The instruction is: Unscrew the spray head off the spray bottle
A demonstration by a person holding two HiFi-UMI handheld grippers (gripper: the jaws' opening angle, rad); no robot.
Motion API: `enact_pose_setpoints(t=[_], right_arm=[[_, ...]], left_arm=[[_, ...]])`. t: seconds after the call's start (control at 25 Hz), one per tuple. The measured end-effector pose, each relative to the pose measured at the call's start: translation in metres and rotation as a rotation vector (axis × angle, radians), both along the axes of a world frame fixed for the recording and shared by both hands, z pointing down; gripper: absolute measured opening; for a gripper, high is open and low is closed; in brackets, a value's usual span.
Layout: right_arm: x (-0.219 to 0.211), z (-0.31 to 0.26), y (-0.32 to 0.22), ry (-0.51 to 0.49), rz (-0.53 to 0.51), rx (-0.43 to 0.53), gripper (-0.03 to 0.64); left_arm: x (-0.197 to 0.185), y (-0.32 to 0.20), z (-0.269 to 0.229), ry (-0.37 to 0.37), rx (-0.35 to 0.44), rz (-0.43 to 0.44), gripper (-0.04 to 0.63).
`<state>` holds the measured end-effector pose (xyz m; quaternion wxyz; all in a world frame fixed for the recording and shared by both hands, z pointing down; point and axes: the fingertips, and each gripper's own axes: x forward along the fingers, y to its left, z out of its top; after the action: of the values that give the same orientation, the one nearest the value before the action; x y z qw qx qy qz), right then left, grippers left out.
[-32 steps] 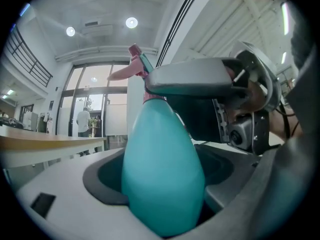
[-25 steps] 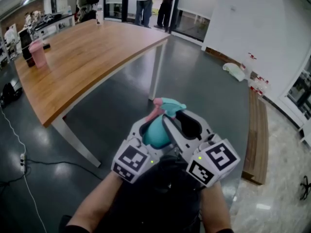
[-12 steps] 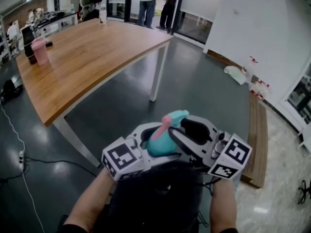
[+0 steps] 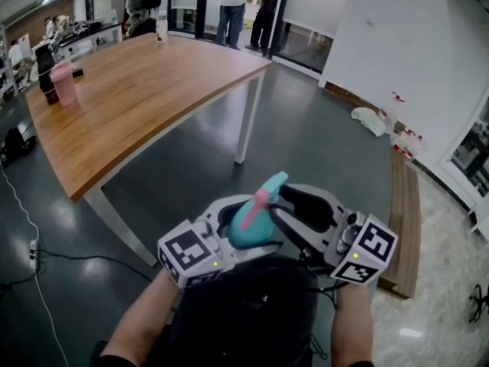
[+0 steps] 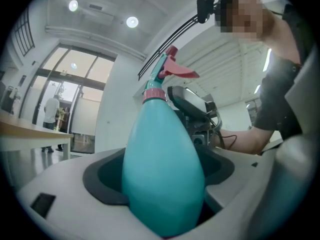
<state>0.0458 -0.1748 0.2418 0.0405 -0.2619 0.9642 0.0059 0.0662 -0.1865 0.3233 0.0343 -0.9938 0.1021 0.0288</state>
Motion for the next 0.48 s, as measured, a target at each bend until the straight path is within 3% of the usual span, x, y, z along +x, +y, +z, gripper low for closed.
enact_pose_setpoints(t=[0.2,0.48], right_arm=[[0.002,-0.002,-0.008,0.022,0.15,0.004,0.144],[-0.016,-0.009,-0.004,-0.017,0.27,-0.007,0.209]], left_arm=[[-0.007,-0.029,0.0,-0.02,-0.016,-0.212,0.419],[-0.012,-0.049,0.01,-0.056,-0.02,-0.36,0.419]])
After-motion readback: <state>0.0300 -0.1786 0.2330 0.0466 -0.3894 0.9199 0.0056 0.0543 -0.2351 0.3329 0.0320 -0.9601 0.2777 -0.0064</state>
